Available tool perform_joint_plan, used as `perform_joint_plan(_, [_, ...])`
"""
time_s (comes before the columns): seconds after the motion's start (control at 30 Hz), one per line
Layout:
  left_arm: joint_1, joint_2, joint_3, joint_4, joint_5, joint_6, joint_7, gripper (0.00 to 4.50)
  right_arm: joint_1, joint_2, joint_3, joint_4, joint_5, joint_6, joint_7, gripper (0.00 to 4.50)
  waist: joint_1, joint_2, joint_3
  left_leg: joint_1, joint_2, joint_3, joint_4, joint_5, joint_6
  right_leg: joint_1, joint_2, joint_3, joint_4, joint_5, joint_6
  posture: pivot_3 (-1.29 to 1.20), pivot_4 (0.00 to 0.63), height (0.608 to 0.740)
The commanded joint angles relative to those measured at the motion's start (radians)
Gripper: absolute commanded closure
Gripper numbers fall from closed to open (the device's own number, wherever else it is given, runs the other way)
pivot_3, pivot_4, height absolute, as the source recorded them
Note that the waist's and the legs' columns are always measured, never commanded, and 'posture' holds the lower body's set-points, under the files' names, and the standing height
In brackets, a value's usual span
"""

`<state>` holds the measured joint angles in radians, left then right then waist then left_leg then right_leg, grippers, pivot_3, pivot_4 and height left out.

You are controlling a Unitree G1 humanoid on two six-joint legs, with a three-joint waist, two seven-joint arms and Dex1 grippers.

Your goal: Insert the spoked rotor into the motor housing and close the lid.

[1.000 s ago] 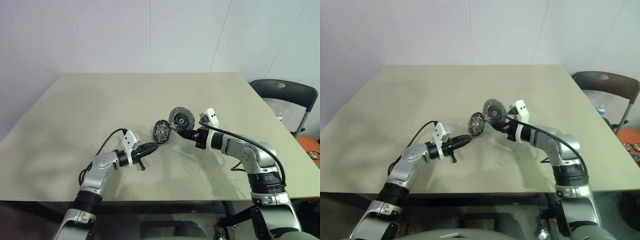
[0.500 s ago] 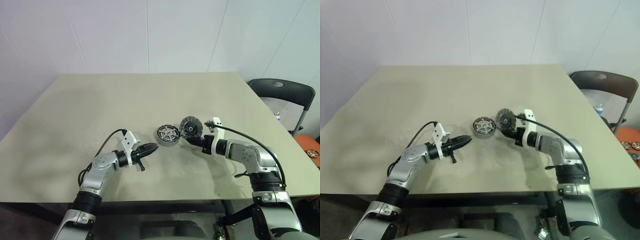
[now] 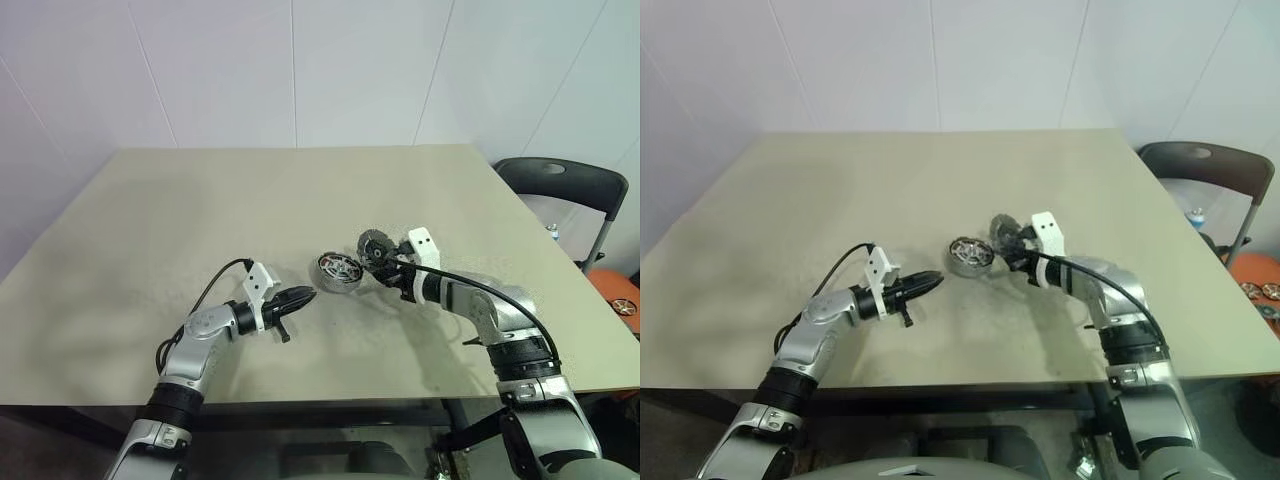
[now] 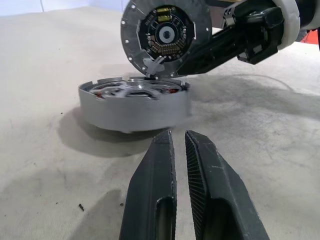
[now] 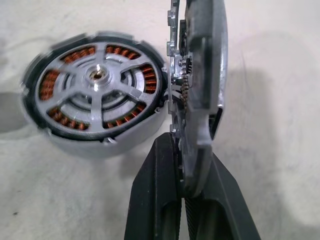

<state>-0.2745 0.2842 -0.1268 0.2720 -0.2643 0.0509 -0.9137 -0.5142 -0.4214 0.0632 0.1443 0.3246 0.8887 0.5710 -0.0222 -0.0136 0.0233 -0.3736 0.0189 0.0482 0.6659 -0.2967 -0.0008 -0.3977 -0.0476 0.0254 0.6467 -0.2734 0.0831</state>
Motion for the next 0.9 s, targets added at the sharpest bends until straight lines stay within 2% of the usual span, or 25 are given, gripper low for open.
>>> perform_joint_plan(0.03, [-0.001,0.003,0.012,-0.022,-0.003,-0.019,0.000,4.01,-0.034,-0.001,0.041,-0.065,-0.019,0.018,0.001,4.45,0.001,0.000,0.000,0.000,0.000,0.000,0.000,0.000,0.000,0.000,0.000,0.000,0.000,0.000,0.000,0.00,0.000,0.740])
perform_joint_plan(0.37, [0.004,-0.003,0.015,-0.013,-0.003,-0.024,0.008,4.01,-0.056,-0.072,0.219,-0.175,-0.194,-0.045,0.008,4.45,0.001,0.000,0.000,-0.001,0.000,0.000,0.000,0.000,0.000,-0.002,-0.001,0.000,0.000,0.000,0.000,0.00,0.000,0.740])
perform_joint_plan(0.67, [0.013,-0.005,0.015,-0.016,-0.004,-0.024,0.013,4.01,-0.086,-0.076,0.265,-0.245,-0.254,-0.018,0.025,4.45,0.002,0.000,0.000,-0.002,0.000,0.000,-0.001,0.000,0.000,-0.002,-0.002,0.000,0.000,0.000,0.000,0.00,0.000,0.740])
perform_joint_plan(0.73, [0.011,-0.006,0.015,-0.010,-0.003,-0.026,0.014,4.01,-0.091,-0.060,0.239,-0.255,-0.231,0.007,0.034,3.90,0.002,0.000,0.000,-0.003,0.000,0.000,-0.001,0.000,0.000,-0.003,-0.002,0.000,0.000,0.000,0.000,0.00,0.000,0.740])
perform_joint_plan(0.8, [0.010,-0.008,0.015,-0.006,-0.002,-0.028,0.016,4.01,-0.092,-0.008,0.155,-0.271,-0.130,0.091,0.068,3.41,0.003,0.000,0.000,-0.003,0.000,0.000,-0.001,0.000,0.000,-0.004,-0.002,0.000,0.000,0.000,0.000,0.00,0.000,0.740])
perform_joint_plan(0.9, [0.010,-0.010,0.015,-0.004,-0.001,-0.029,0.017,4.01,-0.088,0.025,0.071,-0.263,-0.033,0.175,0.105,2.41,0.007,0.000,0.000,-0.003,0.000,0.000,-0.001,0.000,0.000,-0.004,-0.003,0.000,0.000,0.000,0.000,0.00,0.000,0.740])
